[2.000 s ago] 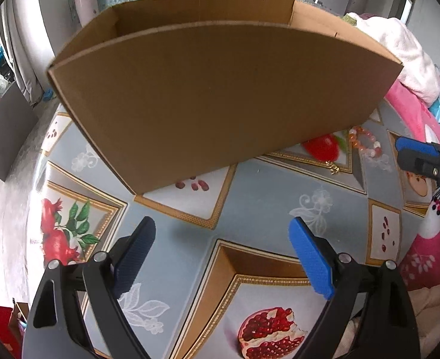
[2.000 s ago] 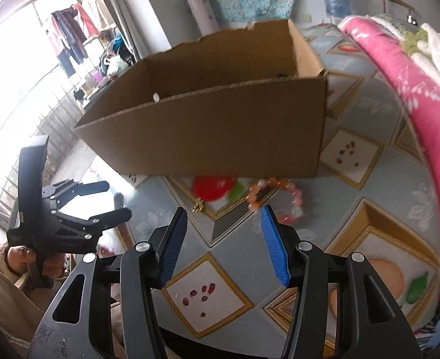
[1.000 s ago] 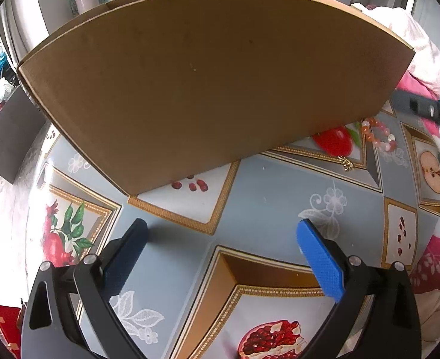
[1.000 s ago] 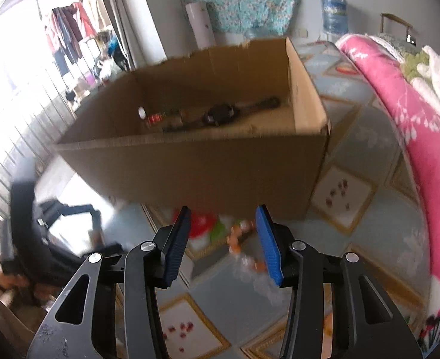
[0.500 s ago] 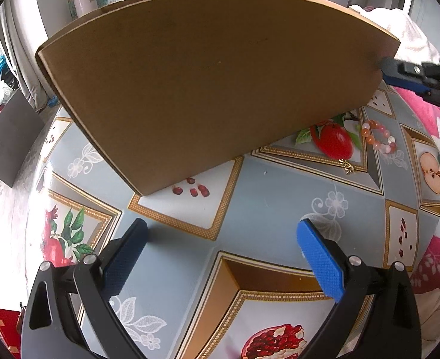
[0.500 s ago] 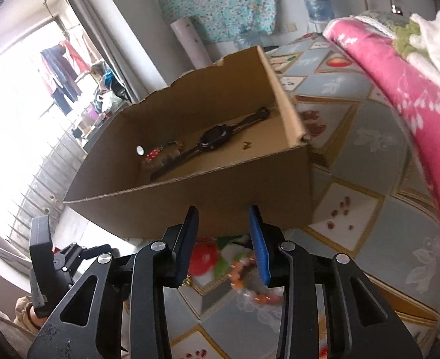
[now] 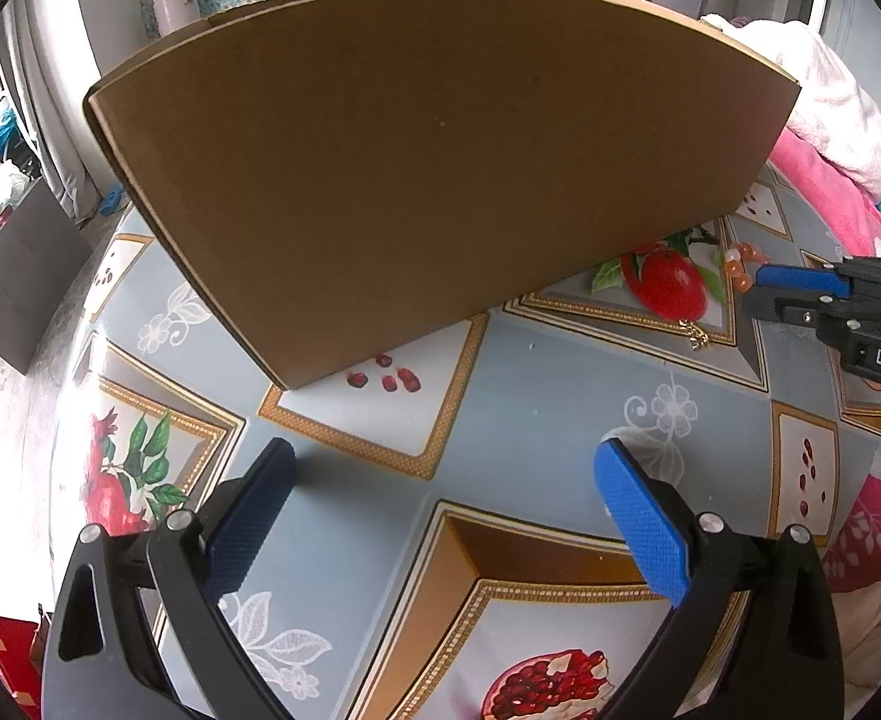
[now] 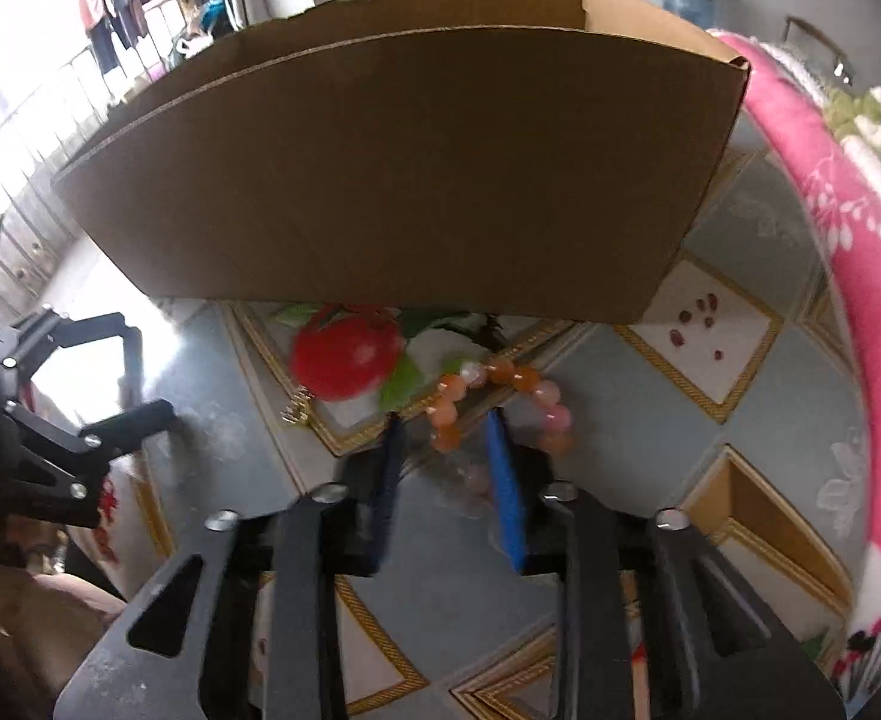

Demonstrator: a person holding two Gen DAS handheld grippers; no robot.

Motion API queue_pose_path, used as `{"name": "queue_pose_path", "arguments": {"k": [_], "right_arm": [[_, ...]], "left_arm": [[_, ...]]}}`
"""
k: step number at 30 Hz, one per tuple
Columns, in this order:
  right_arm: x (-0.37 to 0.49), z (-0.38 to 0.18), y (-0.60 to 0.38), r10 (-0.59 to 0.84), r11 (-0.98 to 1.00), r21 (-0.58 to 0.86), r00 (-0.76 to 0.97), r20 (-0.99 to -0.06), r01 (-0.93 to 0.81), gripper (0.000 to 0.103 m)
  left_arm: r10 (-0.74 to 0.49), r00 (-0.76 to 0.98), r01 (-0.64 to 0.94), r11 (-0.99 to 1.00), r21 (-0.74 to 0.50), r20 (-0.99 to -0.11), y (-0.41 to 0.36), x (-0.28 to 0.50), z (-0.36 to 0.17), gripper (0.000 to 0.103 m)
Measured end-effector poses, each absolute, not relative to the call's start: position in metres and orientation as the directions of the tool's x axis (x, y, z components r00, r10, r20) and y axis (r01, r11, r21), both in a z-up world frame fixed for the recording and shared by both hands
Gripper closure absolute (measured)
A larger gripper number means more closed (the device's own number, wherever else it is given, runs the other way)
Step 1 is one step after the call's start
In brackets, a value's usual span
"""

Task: Organize jewelry
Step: 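Close the right tool on the pink-orange bead bracelet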

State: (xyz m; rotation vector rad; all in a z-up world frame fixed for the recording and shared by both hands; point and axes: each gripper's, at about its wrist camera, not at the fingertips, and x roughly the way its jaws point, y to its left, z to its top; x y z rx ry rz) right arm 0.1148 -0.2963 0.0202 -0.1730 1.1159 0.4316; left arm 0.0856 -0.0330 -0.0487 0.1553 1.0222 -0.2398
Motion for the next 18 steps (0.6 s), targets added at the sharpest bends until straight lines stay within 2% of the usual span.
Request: {"name": "queue_pose_path", "arguments": {"k": [13, 18], "right_arm": [[0.1, 0.018, -0.296, 0.257, 0.91, 0.098, 0.361, -0.896, -0.403, 0.095], [0.105, 0.017, -0.293, 0.272, 0.91, 0.117, 0.359, -0.893, -0.397, 0.096]], "left_arm": [[-0.127, 0.508, 0.268, 0.963, 0.016, -0.852, -0.03, 0.078, -0.049, 0.006], [-0.221, 0.562, 0.33, 0.943, -0.028, -0.797, -0.034, 0.068, -0.033, 0.006]]}}
